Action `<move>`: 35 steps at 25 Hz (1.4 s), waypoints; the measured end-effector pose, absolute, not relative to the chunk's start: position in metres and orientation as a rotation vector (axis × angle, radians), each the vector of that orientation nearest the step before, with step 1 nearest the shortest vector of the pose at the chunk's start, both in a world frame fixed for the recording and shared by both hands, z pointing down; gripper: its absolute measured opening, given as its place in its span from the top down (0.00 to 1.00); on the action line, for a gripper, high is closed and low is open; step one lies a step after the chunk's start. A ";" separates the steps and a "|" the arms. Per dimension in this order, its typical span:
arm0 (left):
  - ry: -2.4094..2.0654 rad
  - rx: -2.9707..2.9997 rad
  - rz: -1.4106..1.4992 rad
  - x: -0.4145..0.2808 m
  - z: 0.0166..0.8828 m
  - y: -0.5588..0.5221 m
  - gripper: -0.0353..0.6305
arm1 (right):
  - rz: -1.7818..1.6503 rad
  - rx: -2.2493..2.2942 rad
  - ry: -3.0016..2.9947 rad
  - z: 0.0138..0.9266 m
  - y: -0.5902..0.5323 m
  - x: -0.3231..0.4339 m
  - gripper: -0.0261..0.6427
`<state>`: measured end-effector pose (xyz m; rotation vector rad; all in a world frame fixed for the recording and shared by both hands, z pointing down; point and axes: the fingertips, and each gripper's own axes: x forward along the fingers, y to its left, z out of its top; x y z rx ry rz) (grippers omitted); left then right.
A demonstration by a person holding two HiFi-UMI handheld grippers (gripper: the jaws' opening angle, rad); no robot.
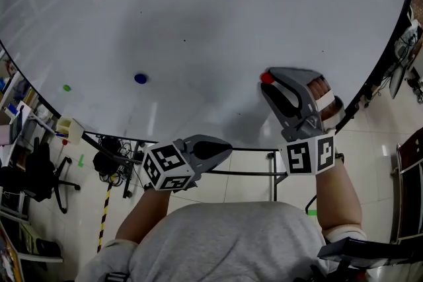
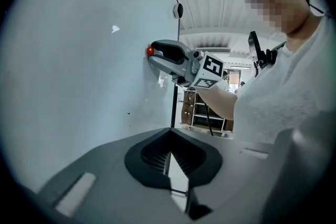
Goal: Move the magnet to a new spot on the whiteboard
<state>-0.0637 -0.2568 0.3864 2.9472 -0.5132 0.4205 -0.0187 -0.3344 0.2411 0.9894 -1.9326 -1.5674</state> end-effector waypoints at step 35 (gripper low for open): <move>-0.490 3.001 0.356 -0.059 0.374 -0.256 0.97 | -0.251 0.629 -2.871 0.342 -0.257 -0.014 0.77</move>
